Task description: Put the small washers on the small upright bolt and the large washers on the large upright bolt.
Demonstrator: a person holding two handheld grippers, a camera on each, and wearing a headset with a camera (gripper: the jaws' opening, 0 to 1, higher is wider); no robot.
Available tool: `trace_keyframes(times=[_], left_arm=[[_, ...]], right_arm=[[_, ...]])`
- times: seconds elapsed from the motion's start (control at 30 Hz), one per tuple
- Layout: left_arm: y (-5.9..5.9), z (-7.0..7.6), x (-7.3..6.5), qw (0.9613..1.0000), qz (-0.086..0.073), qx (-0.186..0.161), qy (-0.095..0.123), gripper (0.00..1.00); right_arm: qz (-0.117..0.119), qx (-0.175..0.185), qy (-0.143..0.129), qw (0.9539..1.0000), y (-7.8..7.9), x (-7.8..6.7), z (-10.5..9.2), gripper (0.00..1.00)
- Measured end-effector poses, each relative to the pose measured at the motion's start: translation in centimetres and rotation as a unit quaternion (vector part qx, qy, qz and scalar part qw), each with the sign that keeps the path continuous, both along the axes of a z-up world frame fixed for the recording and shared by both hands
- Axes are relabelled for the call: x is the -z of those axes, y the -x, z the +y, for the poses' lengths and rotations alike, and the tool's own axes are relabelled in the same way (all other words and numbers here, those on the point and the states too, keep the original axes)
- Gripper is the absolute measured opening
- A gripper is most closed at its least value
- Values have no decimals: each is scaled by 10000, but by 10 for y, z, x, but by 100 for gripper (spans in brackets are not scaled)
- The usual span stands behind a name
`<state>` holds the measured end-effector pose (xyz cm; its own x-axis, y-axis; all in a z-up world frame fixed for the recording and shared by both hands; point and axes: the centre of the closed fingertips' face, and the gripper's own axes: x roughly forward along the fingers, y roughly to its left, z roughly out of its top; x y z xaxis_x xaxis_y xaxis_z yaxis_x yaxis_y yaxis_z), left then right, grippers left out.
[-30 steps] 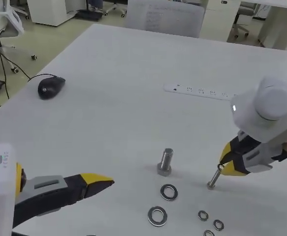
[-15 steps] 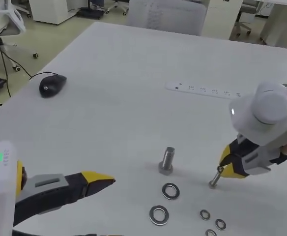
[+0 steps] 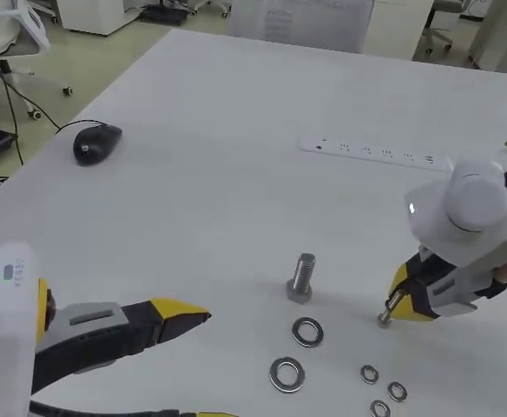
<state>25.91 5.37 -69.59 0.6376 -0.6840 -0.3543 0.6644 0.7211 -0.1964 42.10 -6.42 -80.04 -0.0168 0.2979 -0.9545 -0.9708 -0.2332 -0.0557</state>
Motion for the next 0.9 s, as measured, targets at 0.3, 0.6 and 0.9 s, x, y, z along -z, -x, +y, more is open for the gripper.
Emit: trace_keyframes(times=[0.3,0.6,0.9], left_arm=[[-1,0,3,10000,49,10,-6,57],[-3,0,5,10000,75,17,-16,57],[-4,0,1,10000,36,63,-41,57]], right_arm=[[23,-19,7,10000,-2,14,-2,13],[47,28,4,10000,-3,17,-8,14],[14,87,-24,10000,-4,12,-12,14]])
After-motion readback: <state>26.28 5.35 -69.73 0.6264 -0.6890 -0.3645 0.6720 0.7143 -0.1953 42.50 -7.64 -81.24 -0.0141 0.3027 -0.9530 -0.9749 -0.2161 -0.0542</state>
